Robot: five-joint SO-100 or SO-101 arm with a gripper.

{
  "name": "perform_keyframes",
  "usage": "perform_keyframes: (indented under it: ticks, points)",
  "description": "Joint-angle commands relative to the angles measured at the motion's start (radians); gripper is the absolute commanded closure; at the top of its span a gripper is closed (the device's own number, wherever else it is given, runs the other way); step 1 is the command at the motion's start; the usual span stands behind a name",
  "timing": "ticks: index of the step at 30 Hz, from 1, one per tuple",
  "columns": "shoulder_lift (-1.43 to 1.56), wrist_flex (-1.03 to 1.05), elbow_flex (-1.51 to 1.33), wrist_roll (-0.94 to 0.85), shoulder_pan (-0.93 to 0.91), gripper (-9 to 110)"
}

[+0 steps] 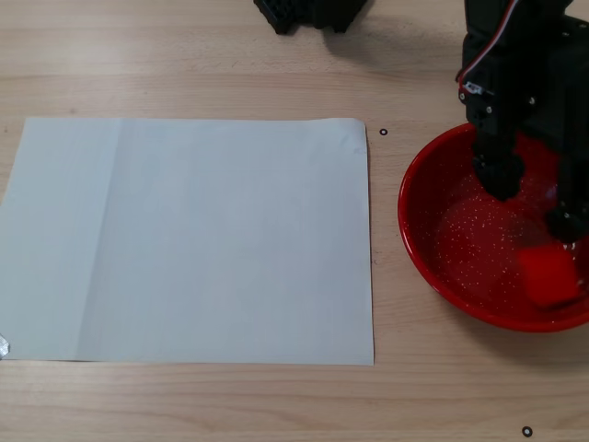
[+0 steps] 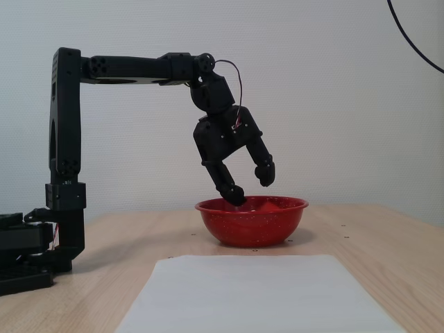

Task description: Grasp the red cube and put it in the red bowl.

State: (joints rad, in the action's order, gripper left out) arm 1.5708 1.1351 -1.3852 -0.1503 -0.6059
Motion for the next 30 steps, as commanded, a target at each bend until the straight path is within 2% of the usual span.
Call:
perform_keyframes:
  ticks: [1, 8, 14, 30]
  points:
    - [0.091, 0.012, 0.123, 0.000, -0.011, 78]
    - [0.133, 0.040, 0.152, -0.021, -0.005, 85]
    - [0.155, 0.067, 0.199, -0.058, 0.012, 101]
    - [0.290, 0.110, 0.176, -0.063, 0.095, 101]
